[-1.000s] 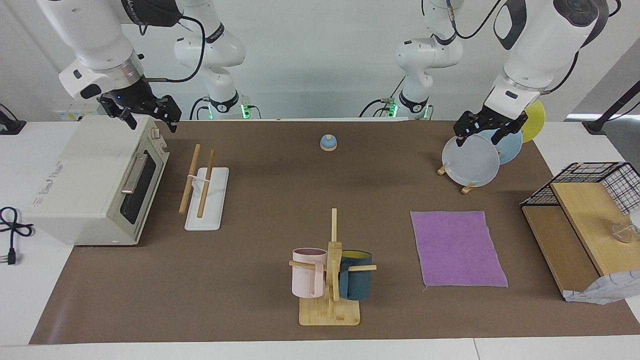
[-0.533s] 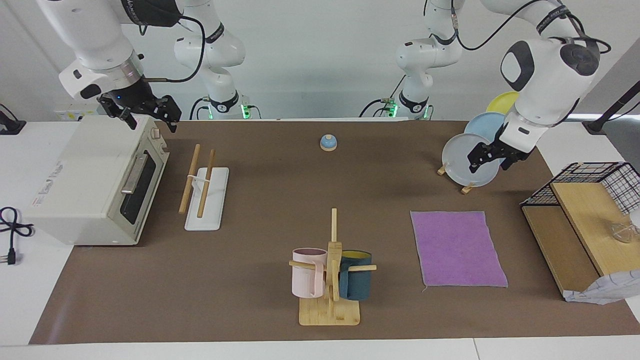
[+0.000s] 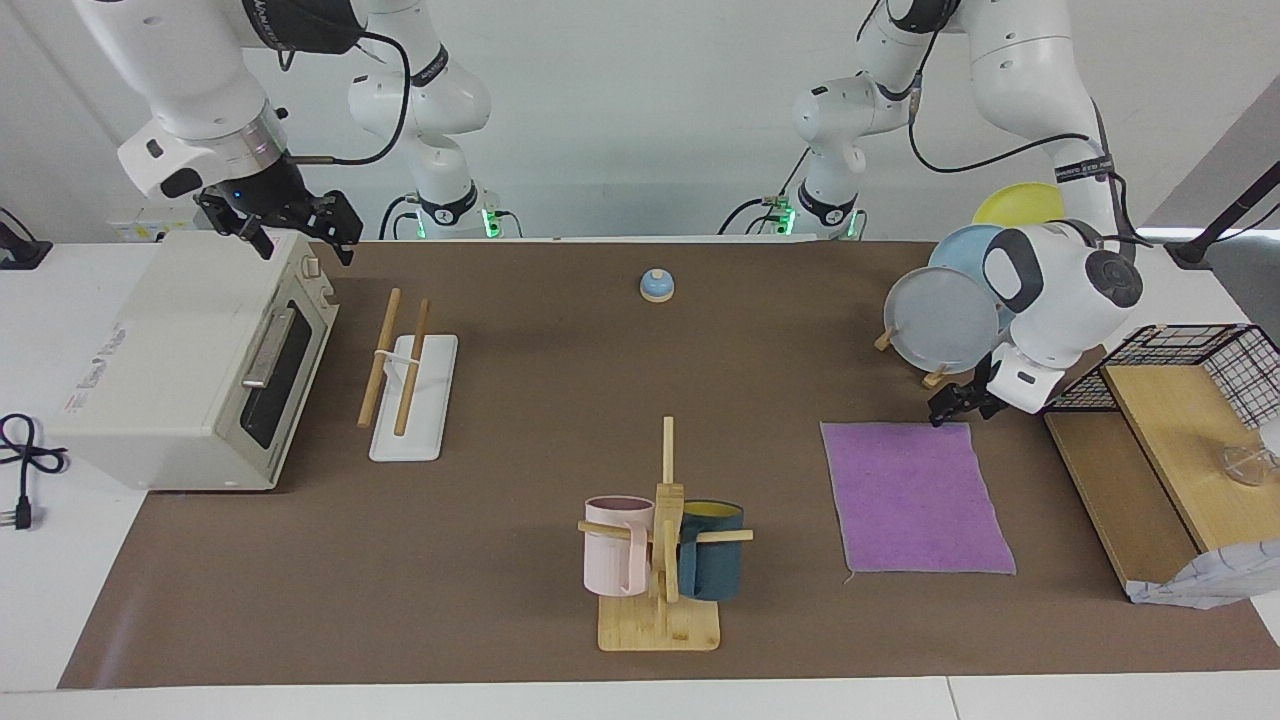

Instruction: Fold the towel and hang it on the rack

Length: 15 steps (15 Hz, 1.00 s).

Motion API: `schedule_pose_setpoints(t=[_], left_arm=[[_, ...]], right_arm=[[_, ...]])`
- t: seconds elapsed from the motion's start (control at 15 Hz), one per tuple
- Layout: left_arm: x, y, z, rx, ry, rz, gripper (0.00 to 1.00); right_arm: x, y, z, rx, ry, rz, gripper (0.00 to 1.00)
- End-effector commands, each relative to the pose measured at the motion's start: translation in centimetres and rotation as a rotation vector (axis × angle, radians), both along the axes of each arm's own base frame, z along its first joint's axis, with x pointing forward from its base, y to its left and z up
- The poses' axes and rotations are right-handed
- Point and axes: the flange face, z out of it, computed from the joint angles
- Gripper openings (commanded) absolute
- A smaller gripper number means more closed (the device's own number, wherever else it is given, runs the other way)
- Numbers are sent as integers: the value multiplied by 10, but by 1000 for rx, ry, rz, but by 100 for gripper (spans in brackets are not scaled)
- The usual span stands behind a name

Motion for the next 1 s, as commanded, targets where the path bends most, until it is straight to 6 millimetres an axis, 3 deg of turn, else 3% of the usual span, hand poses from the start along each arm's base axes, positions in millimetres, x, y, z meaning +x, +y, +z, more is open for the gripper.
schedule_pose_setpoints(t=[0.0,0.53,0.73,0.93], left_arm=[[-1,5,-9,-22,-8,27,91],[3,16,-25,-53,-6,82,83],[4,16,-25,-63,-10,92,73],[4,17,-25,-63,-11,93,56]], right_arm=[[-6,-2,0,22,13,7,100],[-6,-2,0,20,13,5,100],[-6,-2,0,22,13,5,100],[-6,-2,1,22,11,5,100]])
